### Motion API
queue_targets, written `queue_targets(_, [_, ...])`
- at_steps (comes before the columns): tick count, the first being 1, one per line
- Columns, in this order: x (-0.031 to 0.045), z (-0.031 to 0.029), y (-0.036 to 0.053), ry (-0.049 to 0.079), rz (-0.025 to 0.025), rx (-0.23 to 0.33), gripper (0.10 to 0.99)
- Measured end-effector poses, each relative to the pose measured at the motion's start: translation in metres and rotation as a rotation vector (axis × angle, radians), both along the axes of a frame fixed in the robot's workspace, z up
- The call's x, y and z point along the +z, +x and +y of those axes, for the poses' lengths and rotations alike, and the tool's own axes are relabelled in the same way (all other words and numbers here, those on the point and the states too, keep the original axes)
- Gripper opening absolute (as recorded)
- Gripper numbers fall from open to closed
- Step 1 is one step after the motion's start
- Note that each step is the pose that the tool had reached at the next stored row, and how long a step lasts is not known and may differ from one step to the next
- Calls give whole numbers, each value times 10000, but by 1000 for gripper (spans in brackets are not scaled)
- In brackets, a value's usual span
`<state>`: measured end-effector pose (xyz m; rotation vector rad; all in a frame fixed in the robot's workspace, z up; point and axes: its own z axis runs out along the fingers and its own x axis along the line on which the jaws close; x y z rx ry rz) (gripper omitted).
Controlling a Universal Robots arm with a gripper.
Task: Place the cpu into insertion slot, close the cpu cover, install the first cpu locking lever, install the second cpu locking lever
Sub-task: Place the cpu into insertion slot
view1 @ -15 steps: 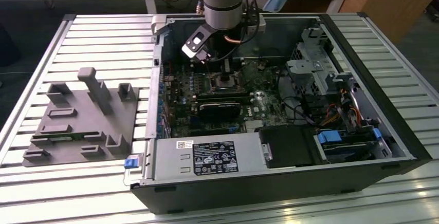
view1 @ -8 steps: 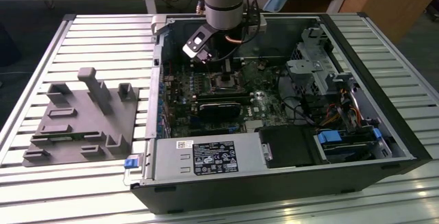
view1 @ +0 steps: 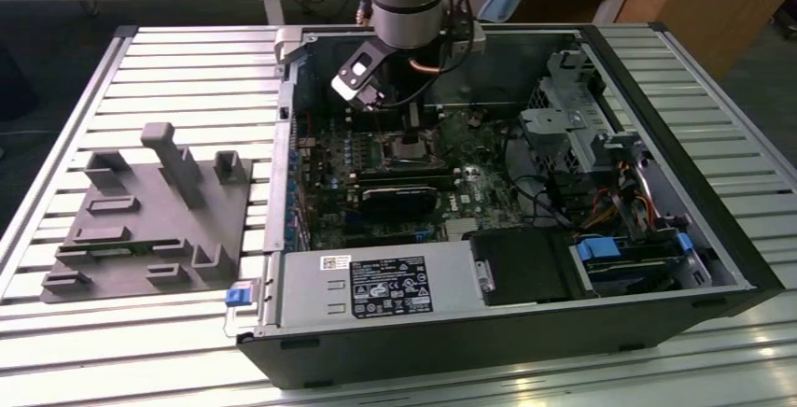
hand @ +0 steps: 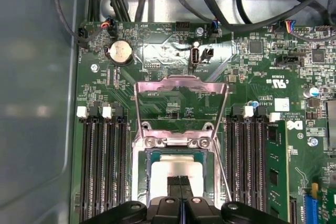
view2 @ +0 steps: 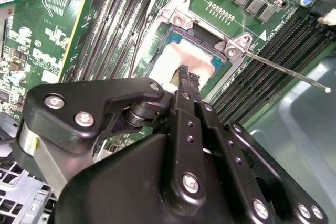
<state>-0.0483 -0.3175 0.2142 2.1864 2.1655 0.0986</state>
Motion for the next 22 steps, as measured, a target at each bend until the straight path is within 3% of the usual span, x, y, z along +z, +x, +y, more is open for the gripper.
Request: queue_targets(22, [173, 0, 0, 1, -1, 0, 106])
